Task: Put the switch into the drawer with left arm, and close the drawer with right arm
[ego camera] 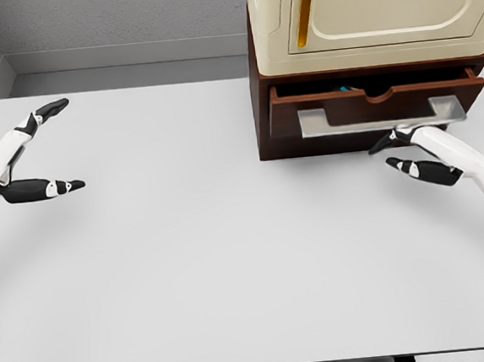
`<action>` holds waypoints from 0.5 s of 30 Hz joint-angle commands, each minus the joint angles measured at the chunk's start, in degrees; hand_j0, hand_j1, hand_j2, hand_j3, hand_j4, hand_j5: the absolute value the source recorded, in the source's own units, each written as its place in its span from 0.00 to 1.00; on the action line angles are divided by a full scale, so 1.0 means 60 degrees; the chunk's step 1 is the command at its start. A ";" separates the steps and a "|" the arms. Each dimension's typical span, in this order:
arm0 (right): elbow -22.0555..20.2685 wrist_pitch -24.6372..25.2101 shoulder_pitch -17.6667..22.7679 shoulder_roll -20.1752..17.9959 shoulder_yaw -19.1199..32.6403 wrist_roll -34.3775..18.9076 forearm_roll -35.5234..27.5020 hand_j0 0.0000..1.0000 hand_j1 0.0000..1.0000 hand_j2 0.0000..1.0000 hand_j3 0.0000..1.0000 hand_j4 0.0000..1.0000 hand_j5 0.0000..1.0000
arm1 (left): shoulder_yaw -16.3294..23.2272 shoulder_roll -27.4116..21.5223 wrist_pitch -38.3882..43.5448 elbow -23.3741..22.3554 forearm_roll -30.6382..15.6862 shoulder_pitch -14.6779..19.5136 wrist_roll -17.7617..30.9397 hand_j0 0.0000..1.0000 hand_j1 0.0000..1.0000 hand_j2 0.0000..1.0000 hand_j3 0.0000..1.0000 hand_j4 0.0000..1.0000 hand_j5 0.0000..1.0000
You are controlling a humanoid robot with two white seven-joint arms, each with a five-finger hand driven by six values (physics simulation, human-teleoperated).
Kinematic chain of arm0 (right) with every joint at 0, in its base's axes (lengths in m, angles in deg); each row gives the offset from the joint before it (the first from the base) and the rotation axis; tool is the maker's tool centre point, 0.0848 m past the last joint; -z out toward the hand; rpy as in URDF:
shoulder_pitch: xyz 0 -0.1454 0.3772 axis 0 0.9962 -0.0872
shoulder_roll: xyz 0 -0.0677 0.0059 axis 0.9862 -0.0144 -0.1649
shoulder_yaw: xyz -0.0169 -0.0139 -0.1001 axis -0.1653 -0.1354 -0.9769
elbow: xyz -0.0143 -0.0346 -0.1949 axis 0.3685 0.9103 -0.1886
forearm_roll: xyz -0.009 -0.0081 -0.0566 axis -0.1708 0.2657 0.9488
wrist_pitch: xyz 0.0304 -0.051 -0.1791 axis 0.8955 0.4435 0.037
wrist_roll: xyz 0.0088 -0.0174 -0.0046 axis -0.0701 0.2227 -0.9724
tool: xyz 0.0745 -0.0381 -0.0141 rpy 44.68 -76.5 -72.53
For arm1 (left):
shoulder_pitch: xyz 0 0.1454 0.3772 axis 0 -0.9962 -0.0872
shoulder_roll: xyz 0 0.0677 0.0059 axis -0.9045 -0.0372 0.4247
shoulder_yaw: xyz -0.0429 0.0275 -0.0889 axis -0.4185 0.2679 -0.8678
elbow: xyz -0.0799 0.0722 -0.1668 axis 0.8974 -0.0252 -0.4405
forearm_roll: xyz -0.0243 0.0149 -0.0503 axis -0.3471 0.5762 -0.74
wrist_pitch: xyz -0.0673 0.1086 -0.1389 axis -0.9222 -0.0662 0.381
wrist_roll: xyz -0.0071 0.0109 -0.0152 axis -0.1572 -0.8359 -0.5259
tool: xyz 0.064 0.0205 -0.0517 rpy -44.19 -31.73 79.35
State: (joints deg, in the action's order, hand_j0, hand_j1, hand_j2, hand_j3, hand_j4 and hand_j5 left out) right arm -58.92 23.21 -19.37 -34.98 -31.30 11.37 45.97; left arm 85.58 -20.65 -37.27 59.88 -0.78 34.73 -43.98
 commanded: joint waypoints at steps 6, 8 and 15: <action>0.0723 0.0027 -0.0469 0.0198 -0.0469 0.0002 -0.0210 0.55 0.55 0.55 0.55 0.55 0.55 | 0.0001 -0.0022 0.0016 -0.0026 -0.0075 0.0015 -0.0003 1.00 1.00 1.00 1.00 1.00 1.00; 0.0855 0.0027 -0.0600 0.0257 -0.0542 0.0002 -0.0196 0.55 0.55 0.55 0.55 0.55 0.55 | -0.0014 -0.0022 0.0016 -0.0026 -0.0075 0.0015 -0.0003 1.00 1.00 1.00 1.00 1.00 1.00; 0.1133 0.0027 -0.0967 0.0388 -0.0616 0.0016 0.0068 0.55 0.55 0.55 0.55 0.55 0.55 | -0.0029 -0.0022 0.0016 -0.0026 -0.0075 0.0015 -0.0003 1.00 1.00 1.00 1.00 1.00 1.00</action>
State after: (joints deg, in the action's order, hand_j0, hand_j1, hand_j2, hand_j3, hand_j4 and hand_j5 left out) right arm -52.51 23.30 -25.35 -32.92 -34.77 11.42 47.00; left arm 85.41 -20.74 -37.27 59.70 -0.78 34.82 -43.98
